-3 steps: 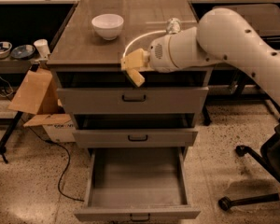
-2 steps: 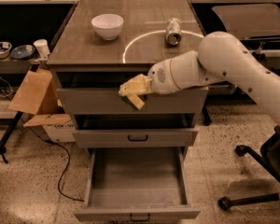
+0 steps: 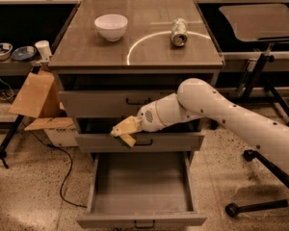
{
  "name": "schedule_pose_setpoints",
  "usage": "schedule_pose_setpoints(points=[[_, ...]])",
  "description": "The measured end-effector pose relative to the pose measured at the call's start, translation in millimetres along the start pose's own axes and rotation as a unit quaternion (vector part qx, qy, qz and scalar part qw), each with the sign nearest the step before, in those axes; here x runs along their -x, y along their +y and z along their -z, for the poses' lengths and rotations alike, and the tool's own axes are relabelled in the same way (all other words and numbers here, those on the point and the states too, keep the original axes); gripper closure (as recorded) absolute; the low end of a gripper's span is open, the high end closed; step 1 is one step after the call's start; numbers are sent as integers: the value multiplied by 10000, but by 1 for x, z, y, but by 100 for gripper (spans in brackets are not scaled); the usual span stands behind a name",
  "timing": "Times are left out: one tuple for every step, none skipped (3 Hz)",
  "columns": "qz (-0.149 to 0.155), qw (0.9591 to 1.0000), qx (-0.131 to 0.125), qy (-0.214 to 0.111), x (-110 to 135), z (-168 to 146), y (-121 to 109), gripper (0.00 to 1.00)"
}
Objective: Place sponge into bottom drawer
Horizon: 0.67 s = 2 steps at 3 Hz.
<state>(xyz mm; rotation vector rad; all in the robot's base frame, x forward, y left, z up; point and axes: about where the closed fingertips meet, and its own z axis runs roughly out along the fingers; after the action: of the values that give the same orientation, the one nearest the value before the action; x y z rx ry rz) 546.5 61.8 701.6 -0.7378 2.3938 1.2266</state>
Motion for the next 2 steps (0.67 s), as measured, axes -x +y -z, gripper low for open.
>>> schedule_pose_setpoints(points=[[0, 10000, 0, 1, 0, 0, 0, 100], [-163, 9998, 36, 72, -8, -14, -14, 100]])
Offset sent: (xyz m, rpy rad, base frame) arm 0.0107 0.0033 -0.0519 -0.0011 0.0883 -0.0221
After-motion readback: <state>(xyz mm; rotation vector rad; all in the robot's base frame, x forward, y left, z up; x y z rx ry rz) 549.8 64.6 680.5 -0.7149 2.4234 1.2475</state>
